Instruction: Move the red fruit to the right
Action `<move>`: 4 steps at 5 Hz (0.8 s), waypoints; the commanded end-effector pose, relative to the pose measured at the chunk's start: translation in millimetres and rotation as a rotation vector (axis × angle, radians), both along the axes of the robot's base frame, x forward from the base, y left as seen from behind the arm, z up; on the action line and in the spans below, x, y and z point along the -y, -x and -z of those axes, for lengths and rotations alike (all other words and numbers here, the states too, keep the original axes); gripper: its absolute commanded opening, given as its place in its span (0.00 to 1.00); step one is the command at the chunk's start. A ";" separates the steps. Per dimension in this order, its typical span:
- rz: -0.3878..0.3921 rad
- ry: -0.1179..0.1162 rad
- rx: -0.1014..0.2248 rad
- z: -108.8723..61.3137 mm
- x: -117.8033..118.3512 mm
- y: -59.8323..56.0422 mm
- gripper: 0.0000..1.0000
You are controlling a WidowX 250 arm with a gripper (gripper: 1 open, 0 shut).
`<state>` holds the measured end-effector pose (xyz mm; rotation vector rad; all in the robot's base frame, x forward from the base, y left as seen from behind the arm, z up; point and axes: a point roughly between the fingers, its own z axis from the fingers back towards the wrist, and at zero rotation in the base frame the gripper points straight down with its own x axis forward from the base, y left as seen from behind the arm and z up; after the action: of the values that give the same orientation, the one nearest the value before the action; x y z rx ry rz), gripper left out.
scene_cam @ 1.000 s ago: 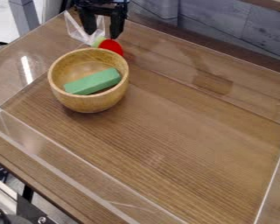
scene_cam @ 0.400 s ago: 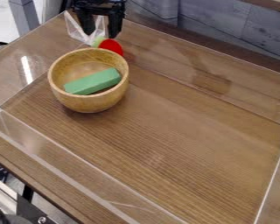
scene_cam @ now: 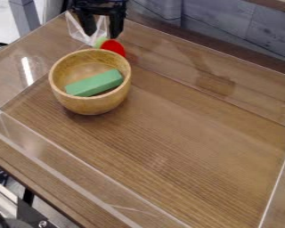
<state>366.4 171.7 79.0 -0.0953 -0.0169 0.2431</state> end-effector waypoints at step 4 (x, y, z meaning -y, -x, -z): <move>-0.037 -0.003 0.083 -38.0 -9.1 -5.6 1.00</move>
<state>368.9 172.4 89.3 -0.1290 -0.0284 0.2683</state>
